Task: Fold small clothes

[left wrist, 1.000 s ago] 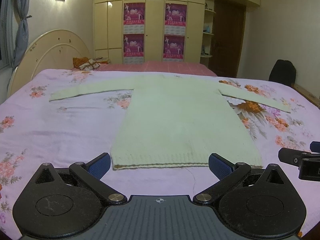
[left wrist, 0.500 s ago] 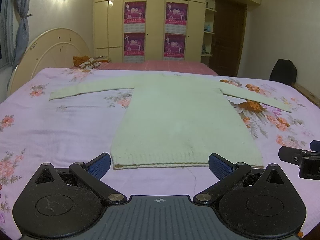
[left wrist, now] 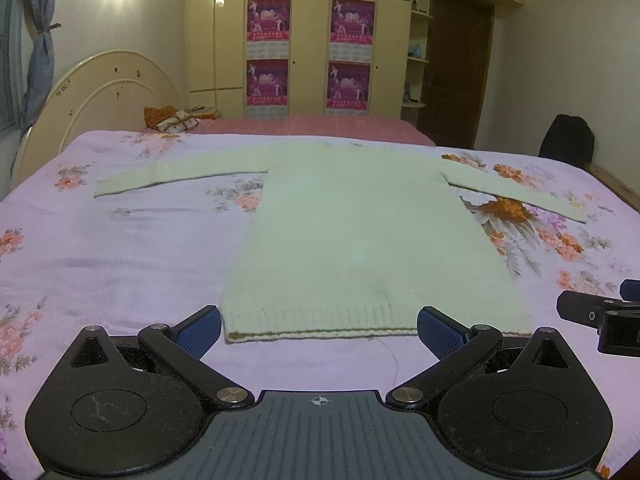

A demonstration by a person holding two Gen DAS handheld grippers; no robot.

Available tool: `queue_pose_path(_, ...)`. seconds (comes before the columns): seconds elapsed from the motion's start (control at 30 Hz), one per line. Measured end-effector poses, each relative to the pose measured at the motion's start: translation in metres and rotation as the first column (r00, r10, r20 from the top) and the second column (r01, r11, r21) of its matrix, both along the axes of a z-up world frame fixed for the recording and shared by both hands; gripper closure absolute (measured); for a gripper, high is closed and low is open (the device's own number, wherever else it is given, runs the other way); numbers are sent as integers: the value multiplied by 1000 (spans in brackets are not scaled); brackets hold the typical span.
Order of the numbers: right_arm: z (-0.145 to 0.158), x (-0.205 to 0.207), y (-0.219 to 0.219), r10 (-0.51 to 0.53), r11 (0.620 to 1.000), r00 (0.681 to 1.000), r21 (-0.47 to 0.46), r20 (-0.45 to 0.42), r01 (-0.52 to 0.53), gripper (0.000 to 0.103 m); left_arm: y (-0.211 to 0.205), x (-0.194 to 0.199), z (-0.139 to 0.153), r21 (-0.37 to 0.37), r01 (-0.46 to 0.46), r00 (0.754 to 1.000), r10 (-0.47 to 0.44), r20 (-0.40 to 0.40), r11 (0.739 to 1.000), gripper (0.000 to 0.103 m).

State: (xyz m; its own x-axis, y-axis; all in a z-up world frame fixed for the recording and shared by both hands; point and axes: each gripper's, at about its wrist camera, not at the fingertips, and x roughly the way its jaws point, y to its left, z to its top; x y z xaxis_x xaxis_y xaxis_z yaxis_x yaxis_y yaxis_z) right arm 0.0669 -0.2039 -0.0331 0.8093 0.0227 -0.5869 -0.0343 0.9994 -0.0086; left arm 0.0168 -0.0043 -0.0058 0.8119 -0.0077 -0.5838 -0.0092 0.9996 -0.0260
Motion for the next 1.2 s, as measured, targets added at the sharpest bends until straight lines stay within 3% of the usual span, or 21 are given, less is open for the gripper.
queue_pose_path(0.5, -9, 44, -10, -40, 999, 998, 2, -48, 40, 1, -10, 56, -12, -2, 33, 998, -34, -54, 999, 0)
queue_pose_path(0.87, -16, 106, -48, -127, 992, 991, -13, -38, 127, 1, -20, 133, -15, 39, 65, 997, -63, -42, 997, 0)
queue_pose_path(1.07, -17, 168, -119, -236, 968, 972, 94, 16, 233, 3, -12, 207, -15, 21, 74, 997, -74, -9, 997, 0)
queue_pose_path(1.2, -28, 218, -191, -385, 894, 923, 250, 7, 371, 4, -11, 259, -23, 27, 63, 998, -62, -29, 998, 0)
